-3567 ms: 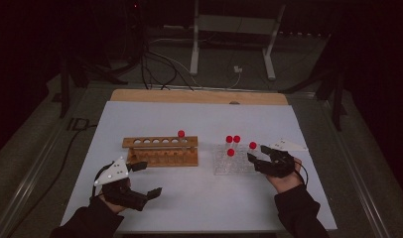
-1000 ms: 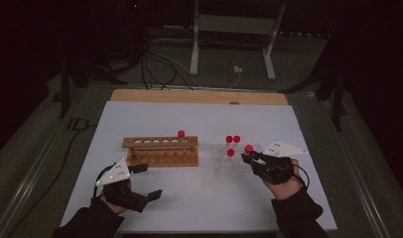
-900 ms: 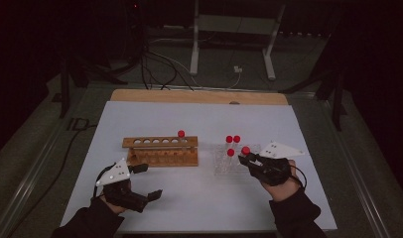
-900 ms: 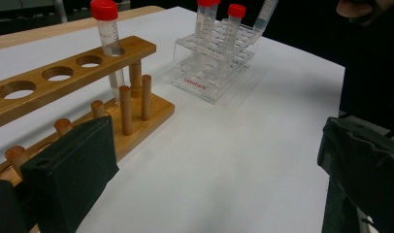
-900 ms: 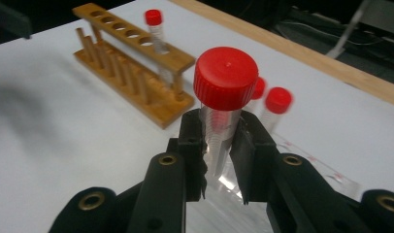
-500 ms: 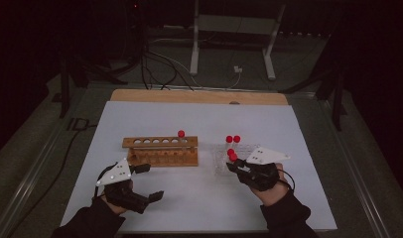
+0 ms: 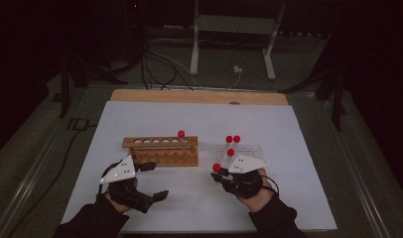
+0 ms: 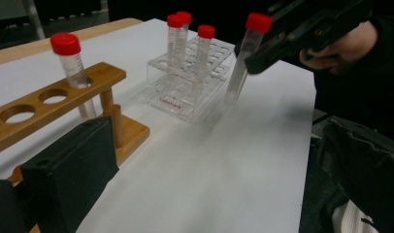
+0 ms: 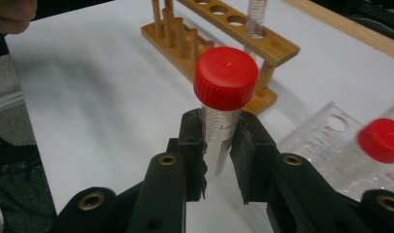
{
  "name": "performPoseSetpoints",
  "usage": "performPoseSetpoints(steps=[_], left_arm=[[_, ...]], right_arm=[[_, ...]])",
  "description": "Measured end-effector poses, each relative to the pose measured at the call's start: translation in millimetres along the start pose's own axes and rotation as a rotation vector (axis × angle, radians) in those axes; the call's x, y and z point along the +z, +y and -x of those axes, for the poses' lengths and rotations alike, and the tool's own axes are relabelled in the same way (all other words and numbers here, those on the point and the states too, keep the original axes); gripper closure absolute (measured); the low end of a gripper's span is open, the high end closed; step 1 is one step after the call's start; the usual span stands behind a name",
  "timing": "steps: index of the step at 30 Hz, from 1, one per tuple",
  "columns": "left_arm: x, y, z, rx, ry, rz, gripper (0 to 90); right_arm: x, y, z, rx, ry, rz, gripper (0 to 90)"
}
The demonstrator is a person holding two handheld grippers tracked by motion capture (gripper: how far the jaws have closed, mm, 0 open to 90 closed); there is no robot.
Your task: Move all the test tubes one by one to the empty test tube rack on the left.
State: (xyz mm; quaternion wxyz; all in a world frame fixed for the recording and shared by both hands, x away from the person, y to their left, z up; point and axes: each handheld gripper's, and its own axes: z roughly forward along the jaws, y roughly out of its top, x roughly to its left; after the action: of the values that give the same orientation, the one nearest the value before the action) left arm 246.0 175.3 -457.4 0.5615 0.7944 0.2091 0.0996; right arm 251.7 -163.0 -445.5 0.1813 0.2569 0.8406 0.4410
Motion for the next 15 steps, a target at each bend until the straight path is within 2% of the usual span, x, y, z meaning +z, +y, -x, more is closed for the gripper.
performPoseSetpoints(steps=[6, 8, 15], left_arm=[[3.8, 11.4, 3.6, 0.013, -0.030, 0.013, 1.6], [6.7, 14.9, 6.4, 0.027, -0.027, 0.014, 1.9], [16.1, 28.3, 14.5, 0.036, -0.070, 0.025, 2.0]], right_arm=[[8.4, 0.9, -8.0, -0.015, 0.026, -0.013, 74.6], [10.7, 1.4, -10.3, -0.022, 0.035, -0.017, 74.7], [15.9, 2.0, -16.5, -0.032, 0.058, -0.025, 74.6]])
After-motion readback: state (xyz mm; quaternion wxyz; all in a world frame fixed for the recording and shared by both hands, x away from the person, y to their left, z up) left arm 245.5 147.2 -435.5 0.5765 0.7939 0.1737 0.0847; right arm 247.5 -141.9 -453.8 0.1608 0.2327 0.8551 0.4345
